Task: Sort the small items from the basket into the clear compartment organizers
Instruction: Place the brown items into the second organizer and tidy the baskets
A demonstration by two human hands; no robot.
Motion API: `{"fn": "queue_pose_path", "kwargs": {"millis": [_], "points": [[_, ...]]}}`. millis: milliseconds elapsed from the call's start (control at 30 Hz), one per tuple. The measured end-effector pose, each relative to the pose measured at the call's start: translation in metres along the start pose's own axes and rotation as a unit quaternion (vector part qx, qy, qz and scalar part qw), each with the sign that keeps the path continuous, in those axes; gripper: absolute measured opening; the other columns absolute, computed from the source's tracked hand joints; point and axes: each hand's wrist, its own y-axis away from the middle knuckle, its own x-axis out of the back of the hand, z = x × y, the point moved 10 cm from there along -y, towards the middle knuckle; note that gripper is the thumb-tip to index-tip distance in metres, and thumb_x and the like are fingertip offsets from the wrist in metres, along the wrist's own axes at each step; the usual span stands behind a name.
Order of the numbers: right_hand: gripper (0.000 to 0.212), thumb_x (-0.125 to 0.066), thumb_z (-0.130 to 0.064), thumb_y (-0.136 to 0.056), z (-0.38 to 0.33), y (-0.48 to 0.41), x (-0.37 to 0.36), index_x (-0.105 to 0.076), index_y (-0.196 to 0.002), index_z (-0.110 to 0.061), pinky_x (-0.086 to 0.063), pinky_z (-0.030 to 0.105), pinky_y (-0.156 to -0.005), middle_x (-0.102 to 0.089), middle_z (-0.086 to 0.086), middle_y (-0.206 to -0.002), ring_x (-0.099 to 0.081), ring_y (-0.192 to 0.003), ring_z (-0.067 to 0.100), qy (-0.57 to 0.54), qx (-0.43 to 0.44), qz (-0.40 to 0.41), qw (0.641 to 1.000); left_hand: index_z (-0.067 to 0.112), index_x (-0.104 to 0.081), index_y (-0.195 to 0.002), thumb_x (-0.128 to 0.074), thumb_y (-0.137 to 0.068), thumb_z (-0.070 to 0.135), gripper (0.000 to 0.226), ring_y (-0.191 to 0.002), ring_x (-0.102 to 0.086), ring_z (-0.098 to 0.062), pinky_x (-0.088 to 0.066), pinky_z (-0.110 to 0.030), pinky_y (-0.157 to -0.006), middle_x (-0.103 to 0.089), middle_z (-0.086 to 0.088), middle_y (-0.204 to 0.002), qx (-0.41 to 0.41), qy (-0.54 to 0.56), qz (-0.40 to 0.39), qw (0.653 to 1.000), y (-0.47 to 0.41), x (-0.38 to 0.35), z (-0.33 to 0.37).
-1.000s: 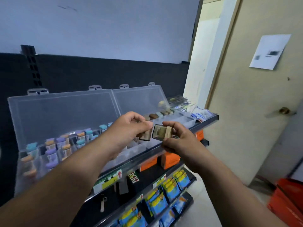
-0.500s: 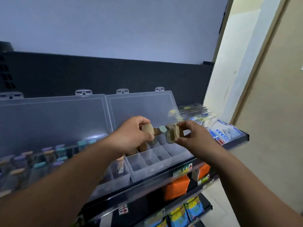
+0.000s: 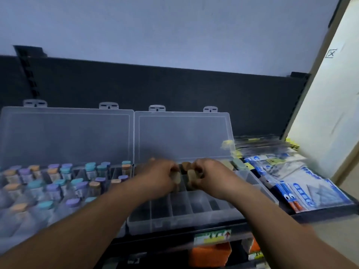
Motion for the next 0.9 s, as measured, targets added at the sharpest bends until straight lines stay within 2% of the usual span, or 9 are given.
{"fn": "queue_pose_path", "kwargs": {"millis": [100, 200, 267, 333, 433, 533, 600, 700, 900], "points": [[0.017, -0.07, -0.028, -0.082, -0.005, -0.007, -0.01, -0.057, -0.091, -0.034, -0.044, 0.028, -0.072, -0.058, -0.004, -0.092, -0.057, -0.086, 0.016, 0.027, 0.033, -0.047, 0.998, 0.044, -0.058, -0.086, -0.07, -0.076, 0.035, 0.018, -0.091, -0.056, -0.014, -0.044, -0.031, -0.076, -0.062, 0.012, -0.094, 0.005, -0.026, -0.011, 1.0, 0.0, -0.003, -0.001], [0.019, -0.071, -0.031, -0.079, -0.004, -0.012, -0.014, -0.058, -0.092, -0.033, -0.046, 0.029, -0.074, -0.061, -0.005, -0.093, -0.058, -0.086, 0.016, 0.042, 0.033, -0.083, 0.995, 0.044, -0.063, -0.094, -0.071, -0.075, 0.037, 0.022, -0.097, -0.056, -0.017, -0.048, -0.038, -0.088, -0.065, 0.011, -0.099, 0.011, -0.039, -0.015, 0.999, 0.001, -0.003, 0.0], [0.018, -0.071, -0.034, -0.077, -0.006, -0.014, -0.013, -0.06, -0.09, -0.028, -0.052, 0.033, -0.078, -0.062, -0.004, -0.093, -0.06, -0.084, 0.016, 0.056, 0.026, -0.096, 0.993, 0.041, -0.065, -0.098, -0.072, -0.075, 0.039, 0.025, -0.099, -0.056, -0.019, -0.049, -0.042, -0.089, -0.065, 0.008, -0.1, 0.014, -0.049, -0.017, 0.999, 0.002, -0.001, -0.002], [0.018, -0.07, -0.035, -0.077, -0.011, -0.014, -0.009, -0.062, -0.091, -0.026, -0.054, 0.038, -0.079, -0.061, -0.002, -0.095, -0.06, -0.084, 0.017, 0.071, 0.016, -0.094, 0.993, 0.037, -0.065, -0.103, -0.071, -0.076, 0.038, 0.027, -0.1, -0.055, -0.02, -0.049, -0.042, -0.089, -0.063, 0.005, -0.102, 0.021, -0.04, -0.015, 0.999, 0.008, 0.003, -0.007], [0.024, -0.067, -0.036, -0.084, -0.03, -0.012, 0.0, -0.057, -0.103, -0.024, -0.047, 0.033, -0.076, -0.055, -0.002, -0.103, -0.055, -0.09, 0.018, 0.079, 0.013, -0.062, 0.995, 0.03, -0.06, -0.115, -0.069, -0.079, 0.041, 0.039, -0.108, -0.05, -0.021, -0.047, -0.041, -0.092, -0.057, 0.002, -0.112, 0.031, -0.044, 0.013, 0.998, 0.023, 0.02, -0.016], [0.039, -0.061, -0.038, -0.09, -0.07, -0.008, 0.003, -0.054, -0.125, -0.022, -0.046, 0.035, -0.092, -0.052, 0.001, -0.123, -0.052, -0.11, 0.021, 0.072, 0.05, -0.019, 0.996, 0.027, -0.056, -0.118, -0.067, -0.081, 0.044, 0.042, -0.112, -0.049, -0.022, -0.044, -0.039, -0.095, -0.053, -0.002, -0.122, 0.032, -0.041, 0.084, 0.995, 0.052, 0.05, -0.033], [0.046, -0.058, -0.042, -0.092, -0.105, -0.005, -0.002, -0.049, -0.133, -0.022, -0.041, 0.039, -0.102, -0.049, 0.004, -0.132, -0.045, -0.123, 0.024, 0.082, 0.084, 0.004, 0.993, 0.025, -0.042, -0.138, -0.063, -0.084, 0.045, 0.061, -0.128, -0.038, -0.024, -0.035, -0.038, -0.106, -0.042, -0.004, -0.14, 0.046, -0.064, 0.133, 0.988, 0.078, 0.071, -0.052], [0.057, -0.055, -0.045, -0.092, -0.165, 0.004, -0.018, -0.04, -0.143, -0.023, -0.032, 0.039, -0.11, -0.042, 0.004, -0.144, -0.036, -0.133, 0.025, 0.096, 0.145, 0.039, 0.984, 0.024, -0.025, -0.148, -0.057, -0.085, 0.054, 0.077, -0.142, -0.021, -0.024, -0.023, -0.039, -0.114, -0.025, -0.005, -0.154, 0.079, -0.145, 0.209, 0.964, 0.128, 0.107, -0.091], [0.074, -0.055, -0.052, -0.09, -0.285, 0.03, -0.06, -0.021, -0.152, -0.026, -0.018, 0.041, -0.118, -0.017, 0.003, -0.16, -0.014, -0.146, 0.025, 0.114, 0.233, 0.063, 0.964, 0.027, -0.011, -0.151, -0.046, -0.086, 0.064, 0.082, -0.146, -0.005, -0.023, -0.011, -0.046, -0.117, -0.009, -0.002, -0.159, 0.168, -0.225, 0.244, 0.928, 0.235, 0.168, -0.174]]}}
